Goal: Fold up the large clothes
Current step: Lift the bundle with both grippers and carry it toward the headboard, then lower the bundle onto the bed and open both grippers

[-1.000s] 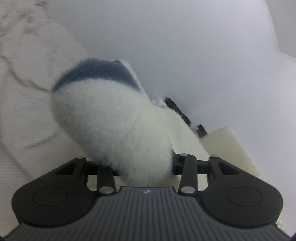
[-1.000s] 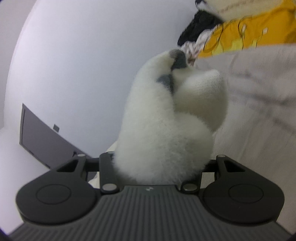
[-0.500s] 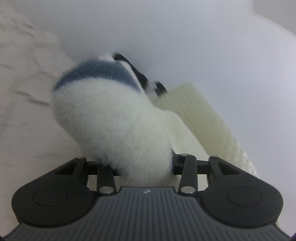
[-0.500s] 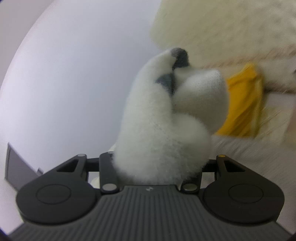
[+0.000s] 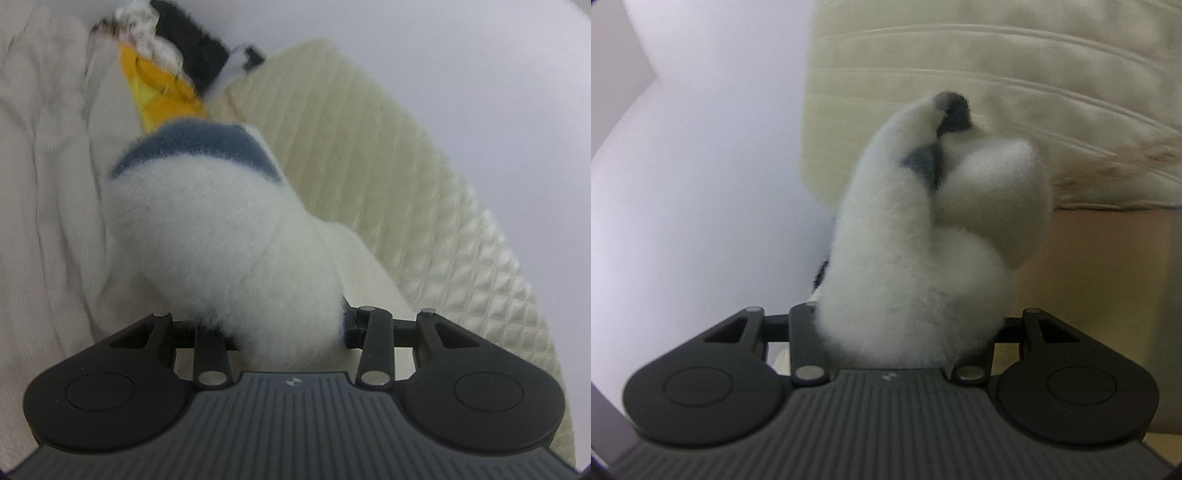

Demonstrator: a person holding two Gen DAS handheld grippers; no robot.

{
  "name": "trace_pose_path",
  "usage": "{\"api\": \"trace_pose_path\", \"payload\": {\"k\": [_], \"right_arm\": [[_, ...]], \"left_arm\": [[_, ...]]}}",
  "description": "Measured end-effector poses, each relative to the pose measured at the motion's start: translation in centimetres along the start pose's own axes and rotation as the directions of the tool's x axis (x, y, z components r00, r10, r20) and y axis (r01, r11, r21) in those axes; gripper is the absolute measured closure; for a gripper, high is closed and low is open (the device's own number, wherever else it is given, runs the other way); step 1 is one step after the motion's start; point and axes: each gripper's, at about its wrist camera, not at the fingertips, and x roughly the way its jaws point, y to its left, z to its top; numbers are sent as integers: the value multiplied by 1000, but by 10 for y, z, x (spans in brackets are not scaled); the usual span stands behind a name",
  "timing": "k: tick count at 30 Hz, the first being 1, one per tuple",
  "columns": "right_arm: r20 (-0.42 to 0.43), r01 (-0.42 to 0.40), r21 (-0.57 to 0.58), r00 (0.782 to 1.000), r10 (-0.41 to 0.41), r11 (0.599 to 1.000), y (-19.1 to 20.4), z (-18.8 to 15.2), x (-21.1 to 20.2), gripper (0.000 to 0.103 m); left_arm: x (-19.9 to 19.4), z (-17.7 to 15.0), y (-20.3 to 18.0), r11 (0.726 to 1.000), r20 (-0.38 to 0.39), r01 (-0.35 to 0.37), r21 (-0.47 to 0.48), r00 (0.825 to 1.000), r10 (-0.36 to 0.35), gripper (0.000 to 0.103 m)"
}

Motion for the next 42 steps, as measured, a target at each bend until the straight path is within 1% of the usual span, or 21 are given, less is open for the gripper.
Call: {"api": "trace_pose_path", "payload": {"k": [2, 4, 6, 7, 9, 11, 13, 14, 16, 19, 20, 21, 23, 26, 28, 30, 32, 35, 39, 40, 42], "right_arm": [[-12, 29, 22, 1000, -29, 999, -19, -6, -4, 51], [-28, 53, 62, 998, -51, 997, -39, -13, -5, 51], [-40, 67, 95, 997, -64, 993, -56, -22, -5, 51], [-44, 65, 120, 997, -60, 991, -65, -27, -5, 51], [-33, 35, 156, 999, -31, 987, -75, -36, -8, 51], [-26, 31, 157, 999, -27, 987, -76, -40, -10, 50], [-25, 30, 172, 999, -26, 985, -80, -42, -10, 48], [-27, 29, 183, 999, -25, 983, -85, -41, -11, 46], [-38, 33, 205, 999, -26, 978, -90, -37, -12, 44], [-66, 58, 231, 997, -44, 971, -94, -36, -12, 38], [-72, 66, 234, 996, -51, 970, -96, -36, -11, 37], [-76, 72, 231, 996, -56, 970, -95, -36, -12, 36], [-87, 93, 220, 993, -76, 971, -96, -38, -16, 30], [-90, 130, 187, 989, -115, 974, -97, -34, -38, 27], [-90, 158, 155, 985, -146, 975, -90, -31, -50, 27], [-74, 183, 121, 982, -175, 976, -79, -29, -65, 27], [-50, 209, 65, 977, -206, 976, -67, -26, -79, 27], [-26, 243, -32, 969, -244, 969, -40, -21, -97, 27], [17, 245, -175, 969, -246, 954, 3, -17, -113, 27], [28, 241, -212, 970, -241, 947, 12, -21, -126, 27], [46, 237, -270, 971, -233, 933, 29, -22, -131, 27]], "left_arm": [[9, -7, 14, 1000, -38, -21, -5, 999, 21, 58], [17, -15, 26, 999, -61, -35, 0, 998, 35, 58], [19, -22, 33, 1000, -61, -21, 15, 998, 22, 58], [18, -23, 33, 1000, -59, -10, 15, 998, 11, 57], [17, -23, 36, 1000, -62, -4, 18, 998, 5, 57], [19, -23, 39, 1000, -68, -12, 27, 998, 14, 56], [17, -23, 44, 1000, -72, -10, 12, 997, 11, 55], [8, -26, 40, 1000, -75, -8, 7, 997, 9, 54], [6, -27, 43, 1000, -87, -13, -5, 996, 12, 52], [-4, -29, 47, 1000, -116, -23, -10, 993, 22, 39], [-7, -31, 48, 999, -131, -39, 4, 991, 39, 35], [-10, -33, 49, 999, -136, -51, 19, 989, 53, 35], [-20, -36, 50, 997, -144, -68, 38, 987, 73, 34], [-36, -36, 52, 995, -151, -89, 39, 984, 94, 34], [-49, -37, 44, 987, -146, -125, 97, 980, 138, 34], [-65, -37, 32, 968, -120, -171, 184, 973, 195, 33], [-82, -36, 19, 946, -90, -206, 250, 968, 234, 33], [-106, -31, -1, 929, -60, -222, 295, 966, 250, 33], [-136, -26, -38, 889, 7, -259, 377, 961, 277, 33], [-142, -25, -48, 878, 18, -264, 399, 960, 280, 33], [-158, -27, -68, 858, 47, -271, 437, 959, 279, 33]]}}
